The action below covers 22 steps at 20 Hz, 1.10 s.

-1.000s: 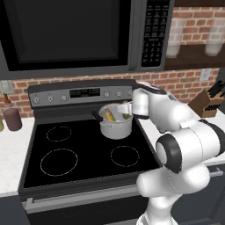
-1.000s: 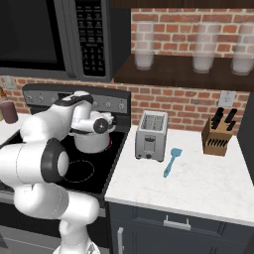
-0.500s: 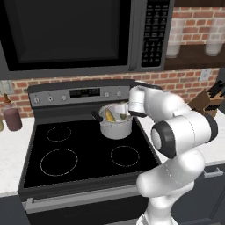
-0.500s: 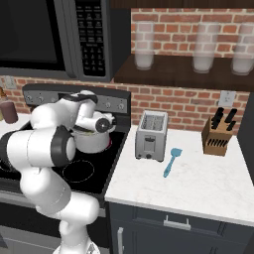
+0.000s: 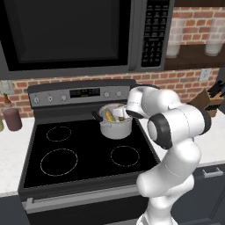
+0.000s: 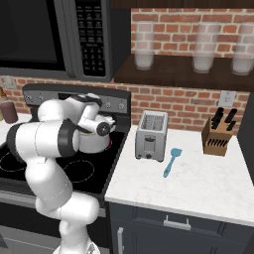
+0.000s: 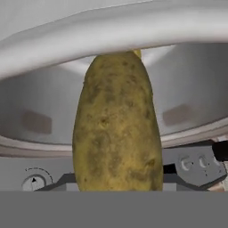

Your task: Put the cucumber and potato in the pot. Retrieve the spatula and lightly stir the vegetables in the pot.

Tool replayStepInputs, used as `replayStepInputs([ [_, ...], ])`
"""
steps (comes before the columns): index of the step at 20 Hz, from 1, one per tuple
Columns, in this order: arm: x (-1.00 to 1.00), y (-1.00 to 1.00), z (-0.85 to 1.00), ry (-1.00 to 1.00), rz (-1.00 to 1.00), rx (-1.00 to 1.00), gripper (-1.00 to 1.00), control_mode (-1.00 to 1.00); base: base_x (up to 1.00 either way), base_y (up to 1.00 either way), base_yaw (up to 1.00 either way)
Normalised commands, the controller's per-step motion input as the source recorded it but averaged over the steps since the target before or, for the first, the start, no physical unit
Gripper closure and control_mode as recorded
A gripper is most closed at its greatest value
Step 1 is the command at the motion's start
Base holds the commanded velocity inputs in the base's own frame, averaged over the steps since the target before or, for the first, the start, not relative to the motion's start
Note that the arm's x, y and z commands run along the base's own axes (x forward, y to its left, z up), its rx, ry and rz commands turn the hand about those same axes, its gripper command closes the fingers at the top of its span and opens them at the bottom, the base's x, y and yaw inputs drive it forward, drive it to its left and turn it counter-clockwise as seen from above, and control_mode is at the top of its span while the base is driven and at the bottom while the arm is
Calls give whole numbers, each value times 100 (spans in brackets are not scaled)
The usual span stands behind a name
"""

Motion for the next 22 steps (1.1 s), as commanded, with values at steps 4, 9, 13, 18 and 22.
replayStepInputs([
  [4,28,0,-6,0,0,0,100,-100,0,0,0],
  [9,26,2,-6,0,0,0,100,-100,0,0,0],
  [13,5,14,-5,0,0,0,-100,-100,0,0,0],
  [18,0,19,0,0,0,0,-100,-100,0,0,0],
  [22,0,9,0,0,0,0,-100,-100,0,0,0],
])
